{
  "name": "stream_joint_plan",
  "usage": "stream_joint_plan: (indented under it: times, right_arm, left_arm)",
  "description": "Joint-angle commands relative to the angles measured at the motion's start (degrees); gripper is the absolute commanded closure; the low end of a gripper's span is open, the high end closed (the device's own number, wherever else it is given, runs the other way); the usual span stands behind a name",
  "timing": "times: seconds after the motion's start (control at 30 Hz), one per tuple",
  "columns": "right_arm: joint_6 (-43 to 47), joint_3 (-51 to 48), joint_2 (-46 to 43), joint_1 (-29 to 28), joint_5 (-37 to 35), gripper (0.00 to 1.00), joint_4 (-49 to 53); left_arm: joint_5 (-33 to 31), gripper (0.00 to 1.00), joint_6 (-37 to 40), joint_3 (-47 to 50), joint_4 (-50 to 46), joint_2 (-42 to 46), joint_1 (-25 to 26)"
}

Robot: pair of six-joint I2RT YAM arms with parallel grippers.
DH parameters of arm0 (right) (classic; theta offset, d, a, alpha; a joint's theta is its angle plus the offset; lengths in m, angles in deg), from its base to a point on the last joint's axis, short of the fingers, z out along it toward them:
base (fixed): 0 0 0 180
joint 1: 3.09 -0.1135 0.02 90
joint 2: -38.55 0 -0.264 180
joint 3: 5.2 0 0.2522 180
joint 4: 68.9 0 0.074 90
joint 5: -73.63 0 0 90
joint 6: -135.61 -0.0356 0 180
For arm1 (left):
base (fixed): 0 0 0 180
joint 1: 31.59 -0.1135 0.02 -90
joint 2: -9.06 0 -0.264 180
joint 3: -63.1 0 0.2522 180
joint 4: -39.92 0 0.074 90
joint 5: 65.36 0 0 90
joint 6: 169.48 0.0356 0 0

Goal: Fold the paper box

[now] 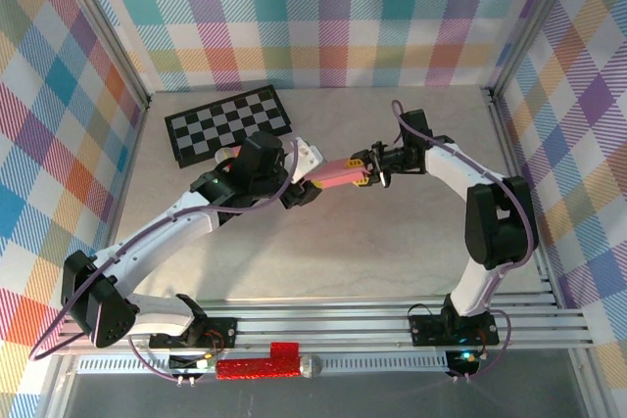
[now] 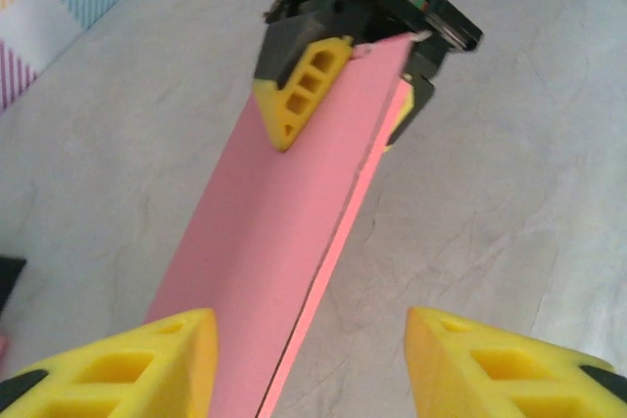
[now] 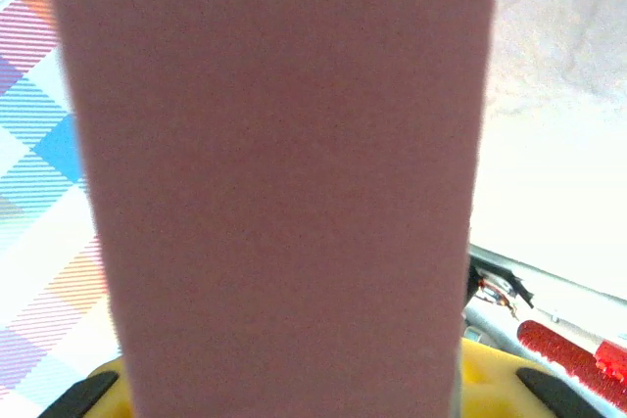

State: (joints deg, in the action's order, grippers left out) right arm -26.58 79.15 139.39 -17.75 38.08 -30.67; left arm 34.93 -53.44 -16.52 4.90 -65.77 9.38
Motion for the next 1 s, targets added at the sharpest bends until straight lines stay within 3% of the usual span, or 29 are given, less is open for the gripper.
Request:
stream_joint_plan:
  times: [0.0,0.37,0.73,0.97]
  right_arm:
    - [-3.7,-0.4,-1.7,0.2,2.7,0.7,4.9]
    - [-3.4,-1.4,0.5,0.9,6.2,0.72,10.1]
    - [-0.8,-1.0,3.0,1.2,9.0,0.71,14.0]
    - [-0.1,-4.2,2.8,1.2,9.5,0.68,15.1]
  left_arm:
    - [0.5,0.46,8.3,-0.8,-3.5,-0.5,1.3]
    - [2.2,0.4,17.3,-0.3,-5.7,-3.3,1.9]
    - [-1.1,0.36,21.1,-0.9,-5.1,-8.1,2.0]
    - [0.9,0.39,19.3,-1.4,-3.8,-11.6,2.1]
